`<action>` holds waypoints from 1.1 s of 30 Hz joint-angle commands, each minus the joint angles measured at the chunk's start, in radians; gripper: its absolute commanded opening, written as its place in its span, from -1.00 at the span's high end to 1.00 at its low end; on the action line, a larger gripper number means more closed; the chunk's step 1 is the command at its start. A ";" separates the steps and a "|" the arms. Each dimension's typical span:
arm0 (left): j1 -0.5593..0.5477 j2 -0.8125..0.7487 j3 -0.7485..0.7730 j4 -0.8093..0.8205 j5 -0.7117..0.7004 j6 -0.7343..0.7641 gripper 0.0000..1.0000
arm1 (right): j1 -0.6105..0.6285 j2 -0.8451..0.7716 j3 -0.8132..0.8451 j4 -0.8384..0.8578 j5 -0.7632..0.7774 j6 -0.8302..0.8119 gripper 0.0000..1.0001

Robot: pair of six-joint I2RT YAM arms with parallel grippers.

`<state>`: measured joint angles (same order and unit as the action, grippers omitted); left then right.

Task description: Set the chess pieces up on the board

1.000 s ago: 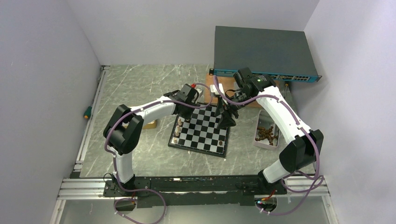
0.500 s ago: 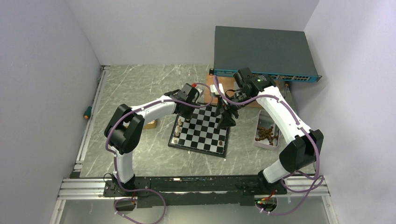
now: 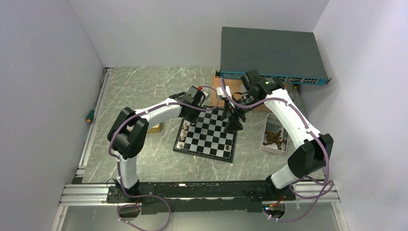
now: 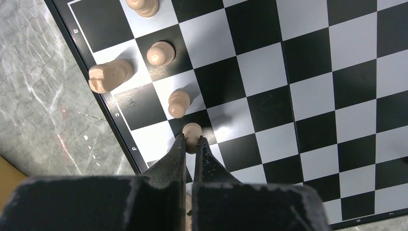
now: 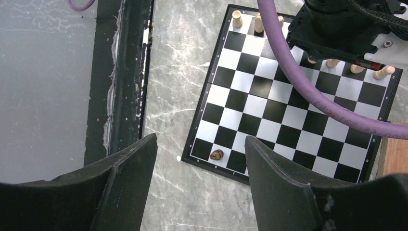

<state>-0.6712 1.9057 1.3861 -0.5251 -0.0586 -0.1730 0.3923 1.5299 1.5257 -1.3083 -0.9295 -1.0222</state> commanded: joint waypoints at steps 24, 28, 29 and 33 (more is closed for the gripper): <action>-0.005 0.002 0.068 -0.042 -0.002 0.010 0.41 | -0.012 -0.026 -0.004 -0.003 -0.051 -0.033 -0.39; -0.005 -0.015 0.081 -0.052 -0.001 0.006 0.37 | -0.013 -0.026 -0.003 -0.005 -0.051 -0.035 -0.39; -0.005 -0.022 0.085 -0.056 -0.002 0.005 0.38 | -0.012 -0.027 -0.003 -0.005 -0.051 -0.035 -0.39; -0.005 -0.080 0.096 -0.070 -0.010 0.005 0.26 | -0.013 -0.027 0.000 -0.007 -0.051 -0.035 -0.39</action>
<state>-0.6712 1.9102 1.4334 -0.5743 -0.0586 -0.1703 0.3866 1.5299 1.5257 -1.3087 -0.9298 -1.0286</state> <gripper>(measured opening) 0.337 0.696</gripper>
